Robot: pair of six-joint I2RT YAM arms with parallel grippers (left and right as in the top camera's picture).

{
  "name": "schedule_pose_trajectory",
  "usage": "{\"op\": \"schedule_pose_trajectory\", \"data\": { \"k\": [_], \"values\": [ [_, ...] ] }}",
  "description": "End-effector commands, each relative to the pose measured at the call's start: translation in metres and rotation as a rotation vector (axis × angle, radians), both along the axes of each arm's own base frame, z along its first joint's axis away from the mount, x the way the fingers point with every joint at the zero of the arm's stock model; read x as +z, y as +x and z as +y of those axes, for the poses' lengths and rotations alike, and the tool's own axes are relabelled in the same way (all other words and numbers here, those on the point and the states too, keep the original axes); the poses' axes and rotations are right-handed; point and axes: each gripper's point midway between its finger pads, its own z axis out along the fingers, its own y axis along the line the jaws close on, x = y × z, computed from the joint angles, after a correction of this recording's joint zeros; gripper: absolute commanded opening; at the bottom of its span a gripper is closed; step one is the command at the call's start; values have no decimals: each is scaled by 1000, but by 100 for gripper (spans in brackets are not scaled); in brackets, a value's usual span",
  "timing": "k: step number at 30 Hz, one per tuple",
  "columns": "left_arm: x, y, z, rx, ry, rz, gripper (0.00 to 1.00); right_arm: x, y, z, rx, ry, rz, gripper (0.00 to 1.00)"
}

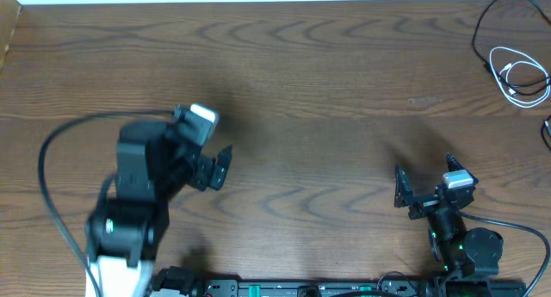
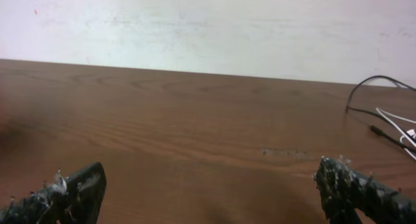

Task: Untangle cables

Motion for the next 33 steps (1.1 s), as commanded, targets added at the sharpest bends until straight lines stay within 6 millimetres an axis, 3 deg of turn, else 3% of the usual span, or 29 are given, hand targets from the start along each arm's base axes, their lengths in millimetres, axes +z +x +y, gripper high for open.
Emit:
{"op": "schedule_pose_trajectory", "data": {
  "k": [1,8,15,23,33],
  "values": [
    [-15,-10,11,24,35,-154,98,-1,0,0,0,6,0,99],
    [-42,-19,25,82,5,-412,98,-1,0,0,0,6,0,99],
    [-53,-22,26,86,-13,-584,98,-1,0,0,0,6,0,99],
    [-71,-24,26,86,-14,-600,98,-1,0,0,0,6,0,99],
    [-94,-28,29,117,-37,-499,97,-1,0,0,0,6,0,99]
  ]
}}
